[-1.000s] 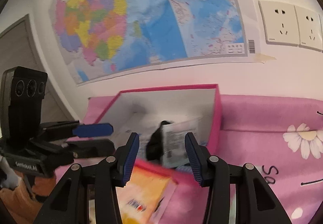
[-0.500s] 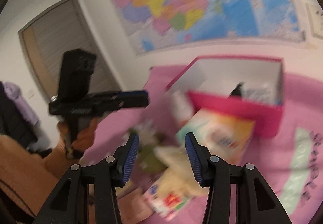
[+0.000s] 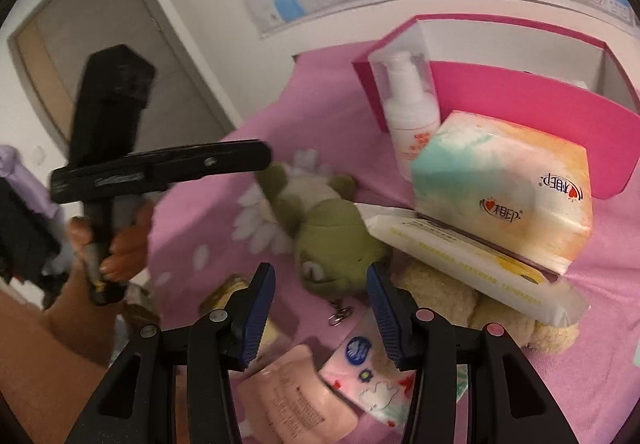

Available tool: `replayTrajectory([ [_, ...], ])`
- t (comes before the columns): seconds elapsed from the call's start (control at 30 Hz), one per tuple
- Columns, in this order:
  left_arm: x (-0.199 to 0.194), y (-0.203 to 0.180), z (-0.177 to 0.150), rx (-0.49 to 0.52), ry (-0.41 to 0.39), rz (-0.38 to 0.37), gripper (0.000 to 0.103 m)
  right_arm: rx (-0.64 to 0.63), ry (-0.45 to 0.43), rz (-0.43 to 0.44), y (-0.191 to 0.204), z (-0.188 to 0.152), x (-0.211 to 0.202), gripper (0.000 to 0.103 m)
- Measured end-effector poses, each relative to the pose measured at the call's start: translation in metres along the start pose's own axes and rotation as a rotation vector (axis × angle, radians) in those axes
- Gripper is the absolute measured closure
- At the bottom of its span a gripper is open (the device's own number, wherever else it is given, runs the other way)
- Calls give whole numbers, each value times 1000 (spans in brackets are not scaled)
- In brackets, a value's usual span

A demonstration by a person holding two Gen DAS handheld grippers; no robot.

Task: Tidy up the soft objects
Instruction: 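Grasp the green plush toy with both grippers, then lift the green plush toy over the pink box with both grippers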

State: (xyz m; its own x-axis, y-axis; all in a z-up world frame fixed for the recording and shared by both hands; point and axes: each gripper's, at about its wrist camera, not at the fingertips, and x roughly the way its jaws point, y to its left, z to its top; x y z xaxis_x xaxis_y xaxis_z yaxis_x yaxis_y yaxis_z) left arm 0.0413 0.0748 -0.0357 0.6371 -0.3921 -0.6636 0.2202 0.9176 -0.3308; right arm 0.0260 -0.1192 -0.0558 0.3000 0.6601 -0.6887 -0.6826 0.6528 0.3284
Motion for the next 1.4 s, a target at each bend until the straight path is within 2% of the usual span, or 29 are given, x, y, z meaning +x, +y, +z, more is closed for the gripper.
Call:
replayTrajectory([
  [0.37,14,9,-11,18,71,-30,43,32,-1,-113,7,5,9,50],
  [0.6,15,11,-12,23,75,-65,43,12,19,-173,15,7,16,50],
  [0.77,22,13,-18,16,119,-123,43,28,10,-172,13,9,23,47],
  [0.83,24,10,-21,33,125,-110,43,17,7,-170,13,11,26,45],
  [1.07,21,5,-24,30,108,-93,43,7,-17,-171,16,9,27,48],
  [1.4,-13,-10,-26,52,33,-88,43,-21,-82,-91,24,5,0,50],
])
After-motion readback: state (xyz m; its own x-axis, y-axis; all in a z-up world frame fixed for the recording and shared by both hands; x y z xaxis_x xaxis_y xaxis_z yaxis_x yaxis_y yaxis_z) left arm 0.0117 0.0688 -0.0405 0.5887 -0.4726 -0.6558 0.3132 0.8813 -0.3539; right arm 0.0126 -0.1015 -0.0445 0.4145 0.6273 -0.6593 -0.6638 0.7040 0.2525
